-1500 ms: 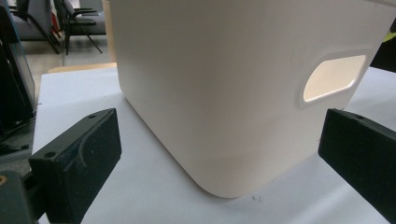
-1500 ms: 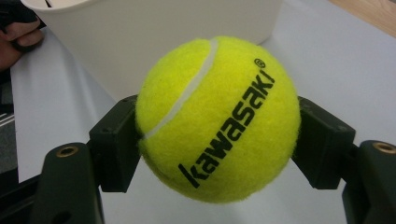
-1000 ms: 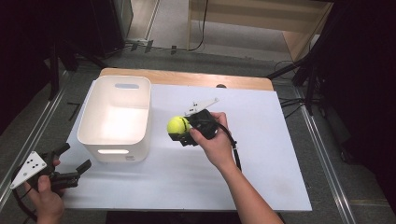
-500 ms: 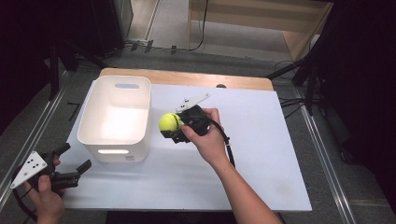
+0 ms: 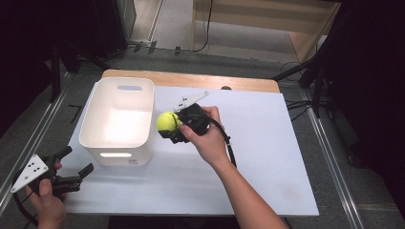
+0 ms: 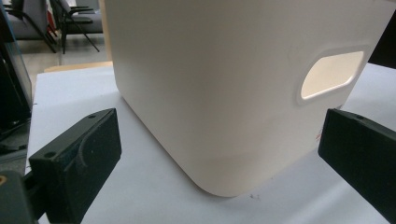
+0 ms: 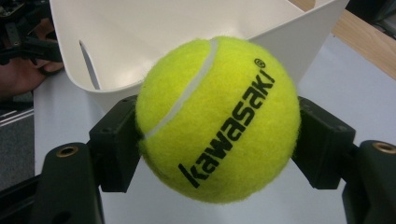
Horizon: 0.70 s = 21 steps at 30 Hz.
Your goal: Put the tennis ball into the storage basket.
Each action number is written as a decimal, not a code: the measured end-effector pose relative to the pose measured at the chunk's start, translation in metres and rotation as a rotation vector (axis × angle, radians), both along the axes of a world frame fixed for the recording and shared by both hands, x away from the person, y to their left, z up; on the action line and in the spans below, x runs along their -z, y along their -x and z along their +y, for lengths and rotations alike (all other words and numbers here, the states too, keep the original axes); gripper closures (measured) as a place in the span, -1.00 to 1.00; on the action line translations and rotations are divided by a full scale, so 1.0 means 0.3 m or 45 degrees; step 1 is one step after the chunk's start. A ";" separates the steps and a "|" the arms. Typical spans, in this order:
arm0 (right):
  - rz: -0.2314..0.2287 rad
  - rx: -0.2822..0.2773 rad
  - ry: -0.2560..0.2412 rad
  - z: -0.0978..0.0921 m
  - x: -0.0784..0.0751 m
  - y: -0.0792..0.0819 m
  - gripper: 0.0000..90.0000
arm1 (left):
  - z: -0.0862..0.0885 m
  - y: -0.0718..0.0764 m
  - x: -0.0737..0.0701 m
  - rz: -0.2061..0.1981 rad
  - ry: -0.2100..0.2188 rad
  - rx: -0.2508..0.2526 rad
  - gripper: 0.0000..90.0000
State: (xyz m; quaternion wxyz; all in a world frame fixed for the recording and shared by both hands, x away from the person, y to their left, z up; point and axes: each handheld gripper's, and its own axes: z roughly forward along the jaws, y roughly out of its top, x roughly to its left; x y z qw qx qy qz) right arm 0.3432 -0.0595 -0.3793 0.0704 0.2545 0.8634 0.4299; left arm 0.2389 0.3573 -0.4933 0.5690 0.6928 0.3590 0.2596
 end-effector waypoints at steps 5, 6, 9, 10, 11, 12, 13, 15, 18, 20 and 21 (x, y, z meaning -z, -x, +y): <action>-0.013 -0.010 -0.004 0.010 -0.016 -0.005 -0.45 | 0.000 0.000 0.000 0.001 -0.001 0.001 -1.00; -0.015 -0.006 -0.003 0.014 -0.020 -0.005 -0.45 | 0.000 0.000 0.000 0.001 -0.002 0.000 -1.00; -0.019 -0.018 -0.005 0.025 -0.027 -0.005 -0.45 | 0.000 0.000 0.000 0.001 -0.001 0.001 -1.00; -0.018 -0.019 -0.003 0.027 -0.029 -0.005 -0.45 | -0.001 0.000 0.000 0.002 0.000 0.002 -1.00; -0.022 -0.022 -0.006 0.031 -0.030 -0.005 -0.45 | 0.000 0.000 0.000 0.002 -0.001 0.001 -1.00; -0.021 -0.021 -0.005 0.033 -0.031 -0.005 -0.45 | 0.000 0.000 0.000 0.002 0.000 0.001 -1.00; -0.023 -0.023 -0.003 0.037 -0.034 -0.006 -0.45 | 0.000 0.000 0.000 0.001 -0.001 0.002 -1.00; -0.025 -0.026 0.003 0.043 -0.038 -0.007 -0.45 | -0.001 0.000 0.000 0.003 0.001 0.002 -1.00; -0.033 -0.040 -0.002 0.054 -0.043 -0.009 -0.45 | -0.001 0.000 0.000 0.004 0.000 0.004 -1.00; -0.032 -0.037 0.003 0.060 -0.047 -0.009 -0.45 | 0.000 0.000 0.000 0.003 0.002 0.003 -1.00; -0.039 -0.041 0.004 0.069 -0.054 -0.010 -0.45 | 0.000 0.000 0.000 0.002 0.002 0.003 -1.00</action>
